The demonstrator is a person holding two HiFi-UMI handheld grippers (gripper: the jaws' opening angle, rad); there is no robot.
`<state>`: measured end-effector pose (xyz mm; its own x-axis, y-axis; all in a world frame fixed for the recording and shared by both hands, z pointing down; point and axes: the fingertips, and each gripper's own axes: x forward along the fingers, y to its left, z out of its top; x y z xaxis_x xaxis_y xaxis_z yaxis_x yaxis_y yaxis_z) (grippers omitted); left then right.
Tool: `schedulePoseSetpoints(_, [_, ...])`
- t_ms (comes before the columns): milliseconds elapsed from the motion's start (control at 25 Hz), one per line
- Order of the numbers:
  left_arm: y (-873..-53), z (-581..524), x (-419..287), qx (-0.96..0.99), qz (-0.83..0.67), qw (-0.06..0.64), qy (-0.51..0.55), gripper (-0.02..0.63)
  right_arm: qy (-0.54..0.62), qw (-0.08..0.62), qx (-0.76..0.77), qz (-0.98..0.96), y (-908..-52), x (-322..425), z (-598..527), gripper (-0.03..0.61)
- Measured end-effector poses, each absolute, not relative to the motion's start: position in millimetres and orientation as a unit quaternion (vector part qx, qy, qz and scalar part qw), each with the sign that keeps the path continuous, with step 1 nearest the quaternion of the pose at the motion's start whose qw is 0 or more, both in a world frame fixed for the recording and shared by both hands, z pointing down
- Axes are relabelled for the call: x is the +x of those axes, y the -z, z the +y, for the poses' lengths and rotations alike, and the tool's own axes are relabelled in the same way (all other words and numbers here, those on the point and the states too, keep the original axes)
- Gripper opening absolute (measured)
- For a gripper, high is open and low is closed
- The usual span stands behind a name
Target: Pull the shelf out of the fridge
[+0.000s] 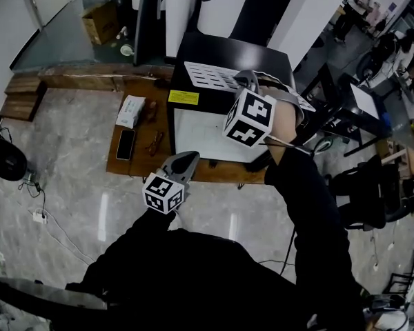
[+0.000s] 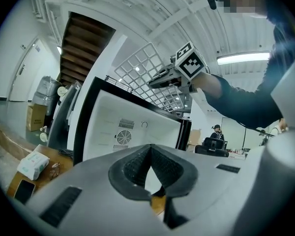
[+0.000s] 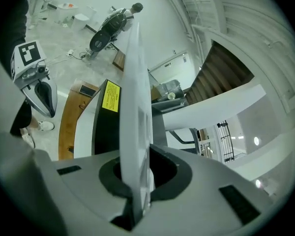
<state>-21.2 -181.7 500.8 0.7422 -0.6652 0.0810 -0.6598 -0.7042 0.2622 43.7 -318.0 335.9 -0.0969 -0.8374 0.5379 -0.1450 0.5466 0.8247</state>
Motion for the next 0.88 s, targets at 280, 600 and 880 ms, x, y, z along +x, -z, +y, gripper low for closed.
schedulePoseSetpoints(280, [-506, -199, -28, 0.926, -0.348, 0.146, 0.009, 0.006, 0.294, 0.602, 0.335, -0.663, -360, 29, -340, 0.026])
schedulePoseSetpoints(600, [-508, -209, -38, 0.928, -0.339, 0.154, 0.017, 0.006, 0.263, 0.639, 0.278, -0.667, -374, 17, -342, 0.032])
schedulePoseSetpoints(880, [-515, -216, -35, 0.932, -0.323, 0.165, 0.019, 0.006, 0.209, 0.653, 0.213, -0.696, -384, 8, -340, 0.087])
